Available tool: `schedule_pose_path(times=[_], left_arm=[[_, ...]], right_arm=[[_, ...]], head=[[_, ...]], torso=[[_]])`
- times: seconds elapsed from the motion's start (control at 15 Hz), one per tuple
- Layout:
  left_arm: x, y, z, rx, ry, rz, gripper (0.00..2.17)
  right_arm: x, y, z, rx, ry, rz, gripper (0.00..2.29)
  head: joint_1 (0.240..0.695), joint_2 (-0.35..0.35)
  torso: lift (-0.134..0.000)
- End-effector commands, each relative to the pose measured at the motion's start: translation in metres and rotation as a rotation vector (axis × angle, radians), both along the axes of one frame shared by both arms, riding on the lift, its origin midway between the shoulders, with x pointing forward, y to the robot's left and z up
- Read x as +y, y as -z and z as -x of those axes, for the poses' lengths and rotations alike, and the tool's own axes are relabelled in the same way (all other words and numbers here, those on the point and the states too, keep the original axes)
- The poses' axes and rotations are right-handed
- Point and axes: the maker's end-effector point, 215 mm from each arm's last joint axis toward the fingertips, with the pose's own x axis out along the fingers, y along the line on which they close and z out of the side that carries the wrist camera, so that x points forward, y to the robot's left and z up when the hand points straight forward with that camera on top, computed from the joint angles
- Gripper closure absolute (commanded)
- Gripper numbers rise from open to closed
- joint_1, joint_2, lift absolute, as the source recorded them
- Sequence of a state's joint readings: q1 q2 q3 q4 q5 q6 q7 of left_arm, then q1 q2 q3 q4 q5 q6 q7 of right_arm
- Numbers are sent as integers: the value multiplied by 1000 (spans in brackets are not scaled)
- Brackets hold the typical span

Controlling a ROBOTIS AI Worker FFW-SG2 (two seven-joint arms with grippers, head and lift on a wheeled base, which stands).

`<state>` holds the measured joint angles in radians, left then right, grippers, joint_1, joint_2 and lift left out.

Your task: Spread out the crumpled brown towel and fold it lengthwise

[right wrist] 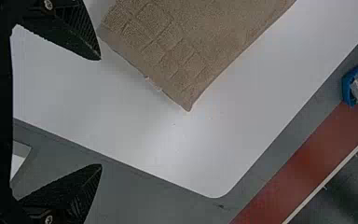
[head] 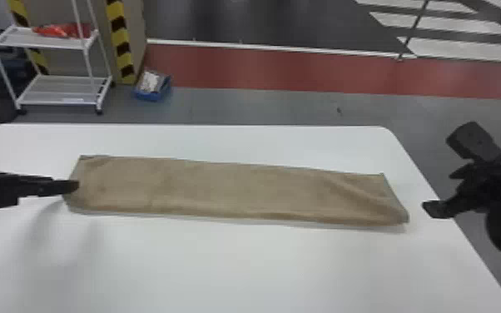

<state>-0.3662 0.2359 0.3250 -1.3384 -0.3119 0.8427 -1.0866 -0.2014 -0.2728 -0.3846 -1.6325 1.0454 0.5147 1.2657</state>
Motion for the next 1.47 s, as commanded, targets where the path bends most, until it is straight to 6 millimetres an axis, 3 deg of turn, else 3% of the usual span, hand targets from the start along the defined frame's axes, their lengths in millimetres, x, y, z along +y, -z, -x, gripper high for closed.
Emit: schedule_pose_path(times=[0.0,0.13,0.2,0.33,0.47,0.53,0.73,0.93,1.13,1.4], left_arm=[[-4,11,-1,16,9,-25,198],[-6,14,-1,18,20,-30,309],[-8,13,0,19,30,-20,485],[-11,12,1,18,39,-13,954],[-13,13,9,23,53,1,1619],[-15,7,12,16,63,8,1841],[-20,-1,41,9,140,38,1865],[-10,-12,60,-11,159,31,1865],[5,-3,78,54,188,-20,1865],[10,9,94,112,217,-59,1862]], right_arm=[[-5,1,4,1,3,0,63],[-5,2,5,4,4,-3,66],[-5,1,5,2,2,-3,66],[-8,-2,4,-1,-1,5,66],[-8,-3,3,-5,0,6,66],[-9,-5,2,-6,0,7,66],[-11,-4,2,-4,3,9,66],[-9,-4,0,-5,-4,10,66],[-6,-4,-1,-3,-9,9,66],[-6,-3,1,-1,-10,9,66]], head=[[695,-141],[695,-149],[695,-151],[695,-158],[695,-162],[695,-164],[695,-177],[695,-185],[695,-175],[695,-159]], torso=[[-124],[-124],[-124],[-124],[-124],[-124],[-124],[-124],[-124],[-124]])
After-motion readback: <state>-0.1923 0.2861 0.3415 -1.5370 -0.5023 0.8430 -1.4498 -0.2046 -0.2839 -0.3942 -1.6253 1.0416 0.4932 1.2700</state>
